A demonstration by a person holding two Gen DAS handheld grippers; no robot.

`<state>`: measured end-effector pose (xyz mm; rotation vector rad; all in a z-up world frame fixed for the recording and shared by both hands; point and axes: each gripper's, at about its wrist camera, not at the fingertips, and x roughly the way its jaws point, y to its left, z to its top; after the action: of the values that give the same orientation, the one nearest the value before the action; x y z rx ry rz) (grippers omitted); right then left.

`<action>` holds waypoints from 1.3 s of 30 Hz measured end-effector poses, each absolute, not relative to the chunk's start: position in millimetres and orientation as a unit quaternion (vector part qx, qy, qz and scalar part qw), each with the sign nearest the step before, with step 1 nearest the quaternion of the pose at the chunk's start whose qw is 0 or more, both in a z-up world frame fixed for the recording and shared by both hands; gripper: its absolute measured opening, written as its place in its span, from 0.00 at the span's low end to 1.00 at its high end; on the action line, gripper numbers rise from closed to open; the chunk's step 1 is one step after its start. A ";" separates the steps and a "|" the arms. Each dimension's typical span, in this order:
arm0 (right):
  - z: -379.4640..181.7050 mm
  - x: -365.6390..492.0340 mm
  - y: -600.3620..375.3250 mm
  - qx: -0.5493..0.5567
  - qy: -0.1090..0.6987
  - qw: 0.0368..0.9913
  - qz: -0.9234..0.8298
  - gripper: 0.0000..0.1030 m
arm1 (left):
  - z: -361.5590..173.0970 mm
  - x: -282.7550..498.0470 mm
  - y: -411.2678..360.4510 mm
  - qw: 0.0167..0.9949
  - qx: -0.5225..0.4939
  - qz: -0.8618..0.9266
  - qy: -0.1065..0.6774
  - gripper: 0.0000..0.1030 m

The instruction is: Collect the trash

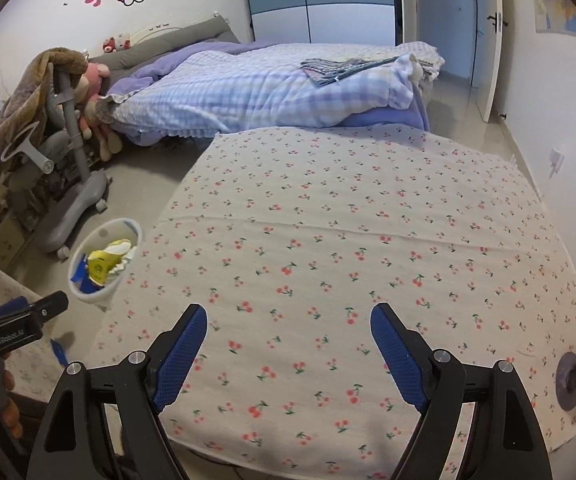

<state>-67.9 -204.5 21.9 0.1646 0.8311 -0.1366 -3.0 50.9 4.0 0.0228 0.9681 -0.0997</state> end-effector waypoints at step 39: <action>6.6 -65.3 -202.7 0.069 0.391 0.915 -0.068 0.83 | 6.8 -22.6 38.6 0.902 0.029 -0.041 0.428 0.99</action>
<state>-65.3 -202.7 6.6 0.1417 0.8050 -0.1395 -22.6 38.6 6.8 0.0606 0.8858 -0.0840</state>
